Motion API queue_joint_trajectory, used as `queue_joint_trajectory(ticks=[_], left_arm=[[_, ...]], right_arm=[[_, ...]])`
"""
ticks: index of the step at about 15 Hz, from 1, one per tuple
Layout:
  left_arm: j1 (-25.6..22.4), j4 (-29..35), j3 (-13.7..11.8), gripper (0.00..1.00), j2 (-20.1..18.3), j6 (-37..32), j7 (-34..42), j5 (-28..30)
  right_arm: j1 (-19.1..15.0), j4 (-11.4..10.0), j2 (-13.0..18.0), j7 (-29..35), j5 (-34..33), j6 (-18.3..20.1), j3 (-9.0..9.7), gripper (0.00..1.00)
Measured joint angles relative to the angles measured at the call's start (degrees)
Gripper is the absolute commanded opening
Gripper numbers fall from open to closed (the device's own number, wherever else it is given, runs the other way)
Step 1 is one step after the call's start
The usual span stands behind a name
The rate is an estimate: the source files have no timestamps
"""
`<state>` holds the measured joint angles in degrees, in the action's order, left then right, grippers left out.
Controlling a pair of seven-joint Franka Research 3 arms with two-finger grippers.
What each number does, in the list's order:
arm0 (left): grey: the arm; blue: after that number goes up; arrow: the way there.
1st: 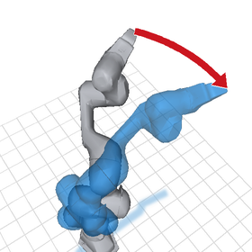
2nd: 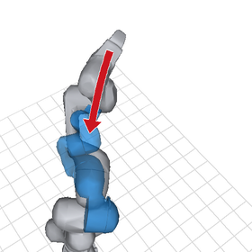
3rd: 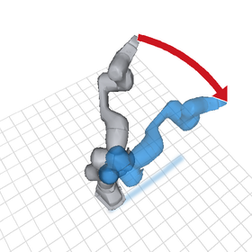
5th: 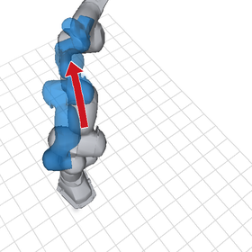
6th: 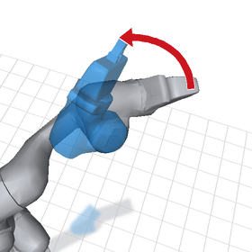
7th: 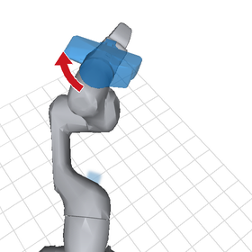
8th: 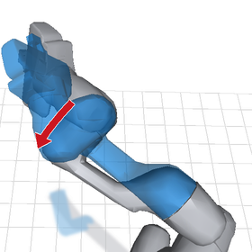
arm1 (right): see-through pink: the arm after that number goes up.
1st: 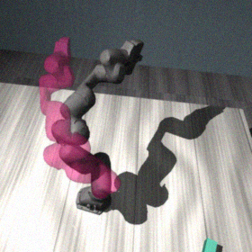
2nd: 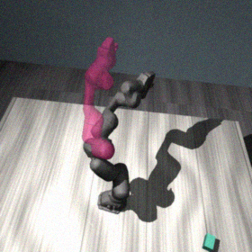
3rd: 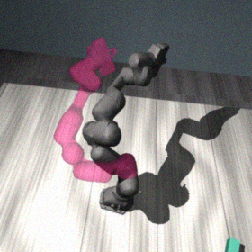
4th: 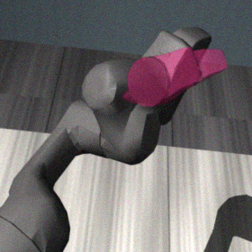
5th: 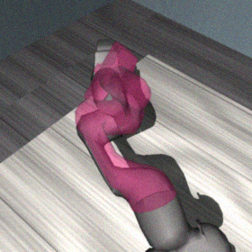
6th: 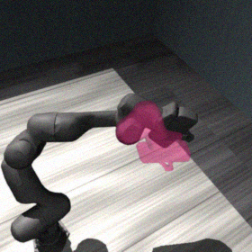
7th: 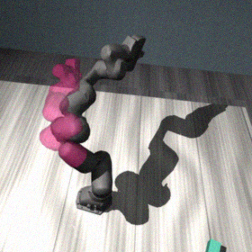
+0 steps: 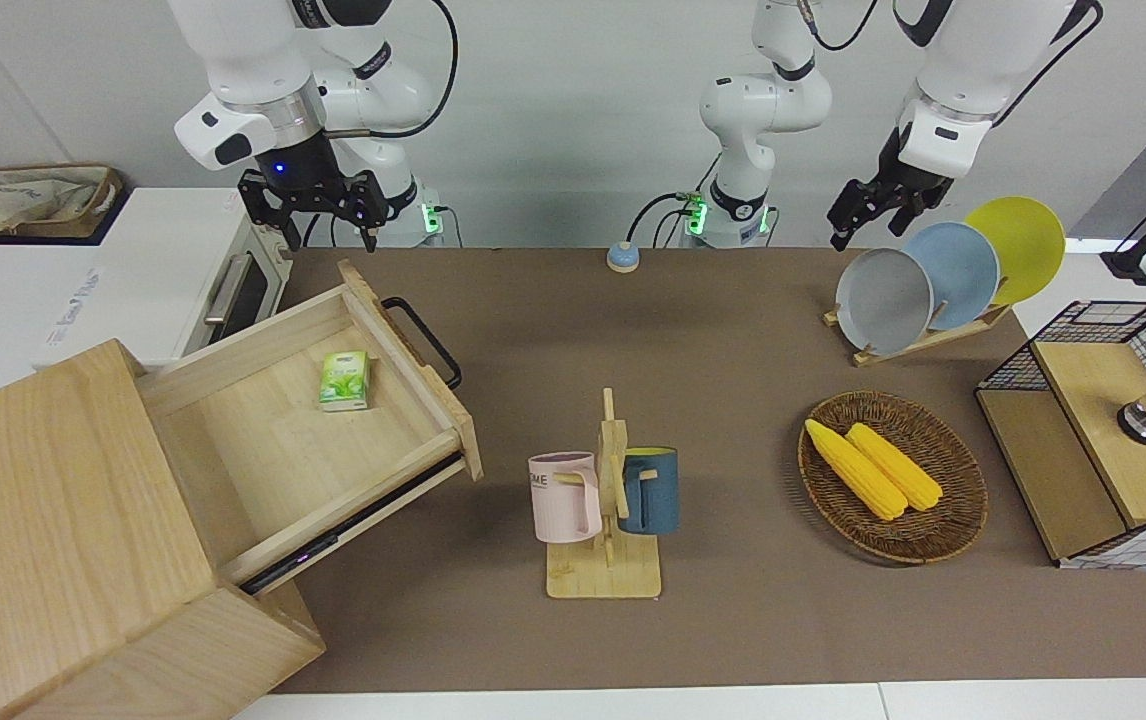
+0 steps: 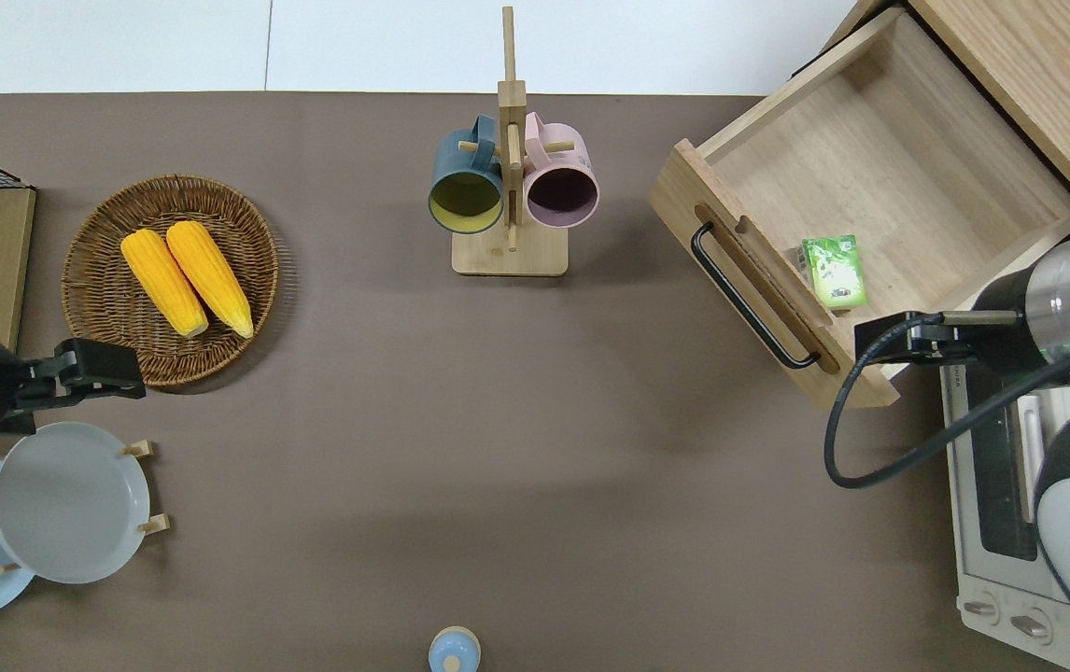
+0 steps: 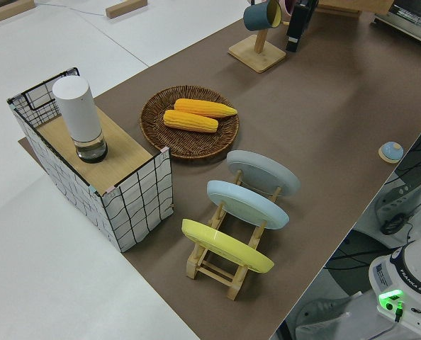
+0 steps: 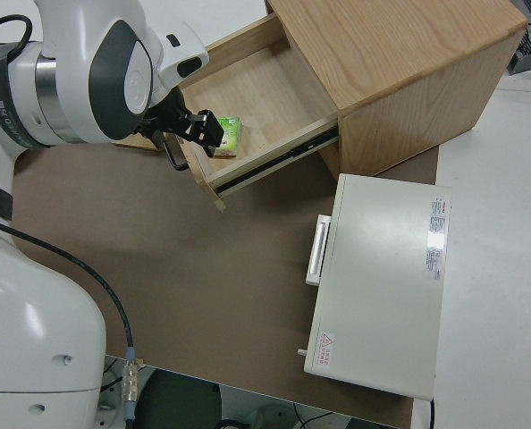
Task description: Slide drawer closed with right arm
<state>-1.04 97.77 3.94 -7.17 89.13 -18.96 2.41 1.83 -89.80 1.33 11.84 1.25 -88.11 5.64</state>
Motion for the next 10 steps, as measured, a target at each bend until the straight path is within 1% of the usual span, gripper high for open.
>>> queue_joint_trajectory(ticks=[1,4,5,10], left_arm=[[0.0,0.0,0.0,0.99,0.0,0.0,0.0,0.0],[0.0,0.0,0.0,0.99,0.0,0.0,0.0,0.0],[0.0,0.0,0.0,0.99,0.0,0.0,0.0,0.0],[0.0,0.0,0.0,0.99,0.0,0.0,0.0,0.0]], right_arm=[[0.01,0.0,0.1,0.0,0.0,0.37,0.0,0.985],[2.28,0.11,0.1,0.0,-0.08,1.49,-2.14,0.985],[2.63,0.15,0.1,0.0,-0.21,1.6,-2.44,0.985],[3.1,0.24,0.1,0.0,-0.84,1.7,-2.47,0.985]])
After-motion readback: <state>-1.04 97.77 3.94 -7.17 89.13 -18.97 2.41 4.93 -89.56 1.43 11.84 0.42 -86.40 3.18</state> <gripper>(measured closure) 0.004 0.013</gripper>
